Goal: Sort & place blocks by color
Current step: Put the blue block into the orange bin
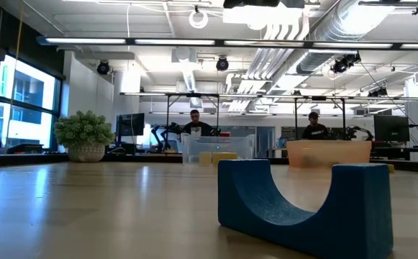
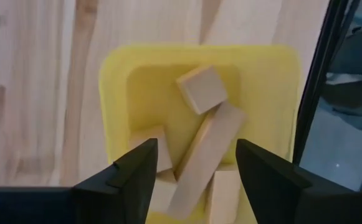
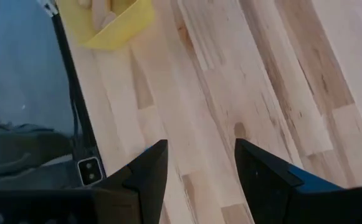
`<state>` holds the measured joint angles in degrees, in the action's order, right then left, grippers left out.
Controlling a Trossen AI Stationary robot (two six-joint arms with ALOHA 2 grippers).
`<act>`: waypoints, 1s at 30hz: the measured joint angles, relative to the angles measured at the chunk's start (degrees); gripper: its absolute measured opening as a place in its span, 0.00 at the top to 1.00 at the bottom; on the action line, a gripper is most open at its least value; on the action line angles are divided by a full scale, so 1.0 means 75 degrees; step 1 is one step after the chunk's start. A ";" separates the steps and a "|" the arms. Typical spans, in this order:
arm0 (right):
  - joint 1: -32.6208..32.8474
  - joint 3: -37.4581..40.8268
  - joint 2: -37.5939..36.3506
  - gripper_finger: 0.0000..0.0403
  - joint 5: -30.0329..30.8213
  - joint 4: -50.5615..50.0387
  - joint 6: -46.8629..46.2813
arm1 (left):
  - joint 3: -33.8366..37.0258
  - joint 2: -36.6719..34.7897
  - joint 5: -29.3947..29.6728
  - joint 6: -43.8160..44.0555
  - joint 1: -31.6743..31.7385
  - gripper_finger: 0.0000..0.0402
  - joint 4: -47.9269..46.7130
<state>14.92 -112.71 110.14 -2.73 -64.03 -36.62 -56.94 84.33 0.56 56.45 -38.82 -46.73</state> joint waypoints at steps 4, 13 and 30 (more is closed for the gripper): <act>0.0395 0.0000 0.0000 0.57 0.1038 0.0000 -0.0432 | -0.0001 -0.0186 0.0277 -0.0302 -0.0040 0.50 0.0003; 0.1115 0.0000 0.0071 0.51 0.1574 0.0066 -0.2412 | -0.0001 -0.0390 0.0704 -0.1046 -0.0027 0.50 0.0001; 0.1871 0.0009 0.1385 0.46 0.0344 0.0452 -0.5027 | -0.0001 -0.0396 0.1043 -0.1210 -0.0028 0.50 0.0039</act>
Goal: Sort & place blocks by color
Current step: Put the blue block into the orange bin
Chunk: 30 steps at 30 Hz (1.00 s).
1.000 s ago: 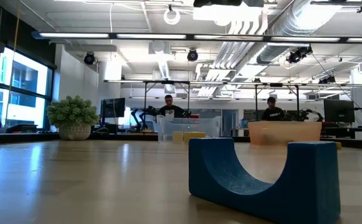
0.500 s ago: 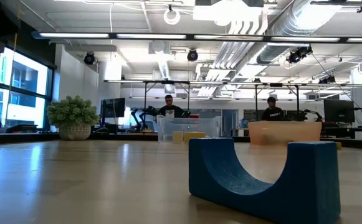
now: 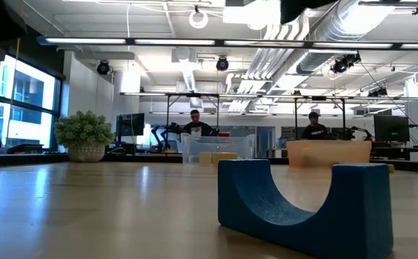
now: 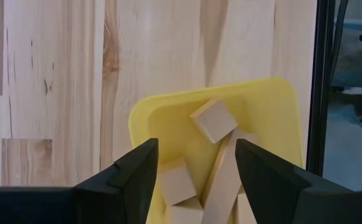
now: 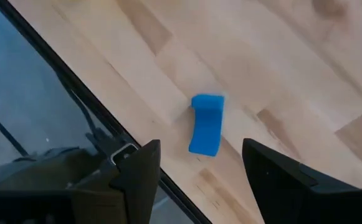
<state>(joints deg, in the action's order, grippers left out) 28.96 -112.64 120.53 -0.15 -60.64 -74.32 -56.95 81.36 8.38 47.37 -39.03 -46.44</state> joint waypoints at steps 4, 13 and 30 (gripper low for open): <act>0.0122 -0.0002 0.0373 0.46 -0.0136 0.0127 -0.0192 | 0.0000 0.0000 0.0046 0.0061 0.0000 0.50 0.0026; 0.0364 -0.0003 0.1035 0.46 -0.0390 0.0216 -0.0793 | 0.0000 0.0000 0.0050 0.0082 0.0000 0.50 0.0050; 0.0535 -0.0003 0.1838 0.46 -0.0269 0.0766 -0.0918 | 0.0000 0.0000 0.0050 0.0073 -0.0003 0.50 0.0139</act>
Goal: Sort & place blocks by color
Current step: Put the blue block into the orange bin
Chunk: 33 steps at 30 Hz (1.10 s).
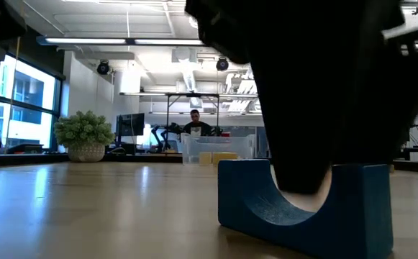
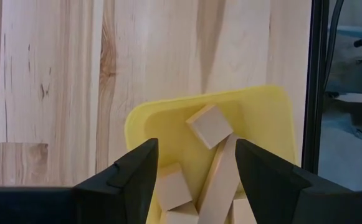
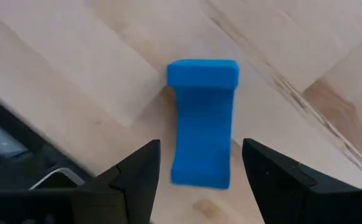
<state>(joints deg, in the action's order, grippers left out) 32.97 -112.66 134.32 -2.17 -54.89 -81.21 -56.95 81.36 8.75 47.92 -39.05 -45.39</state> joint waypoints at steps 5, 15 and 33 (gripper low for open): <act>0.0012 -0.0007 0.0170 0.46 -0.0256 0.0017 -0.0012 | 0.0000 0.0000 0.0000 0.0006 0.0000 0.50 0.0020; 0.0012 -0.0009 0.0230 0.69 -0.0368 -0.0003 -0.0373 | 0.0000 0.0003 0.0000 -0.0016 0.0000 0.50 0.0039; -0.0116 -0.0015 -0.0356 0.74 0.0507 -0.0090 0.0190 | -0.0003 0.0003 0.0120 -0.0152 0.0003 0.50 0.0048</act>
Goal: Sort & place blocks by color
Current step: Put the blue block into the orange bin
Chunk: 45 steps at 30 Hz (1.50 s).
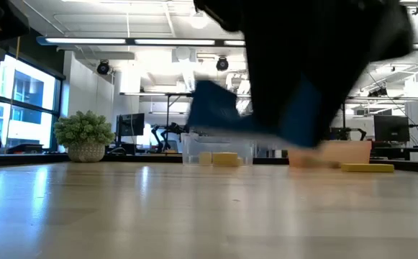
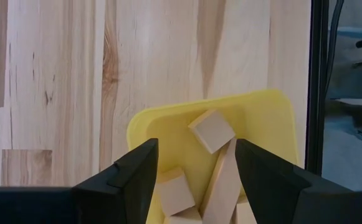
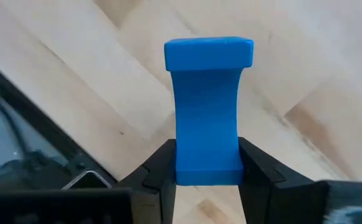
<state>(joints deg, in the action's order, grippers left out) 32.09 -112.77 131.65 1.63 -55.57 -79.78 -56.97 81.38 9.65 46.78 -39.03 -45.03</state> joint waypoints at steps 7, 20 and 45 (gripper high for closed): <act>-0.0404 0.0000 -0.0481 0.74 0.0626 -0.0579 0.0951 | -0.0275 -0.0113 0.0053 -0.0162 0.0000 0.50 0.0009; -0.2007 0.0000 -0.1455 0.74 0.1348 -0.2253 0.4160 | -0.0743 -0.0831 0.1647 -0.1329 0.0834 0.50 -0.0190; -0.4429 0.1620 -0.2537 0.74 0.2695 -0.3608 0.8395 | -0.0737 -0.1215 0.2203 -0.2873 0.4039 0.50 -0.0190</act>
<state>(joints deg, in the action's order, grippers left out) -1.12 -100.62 112.62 21.85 -82.63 -16.82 -62.50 72.27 26.17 25.24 -8.73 -46.46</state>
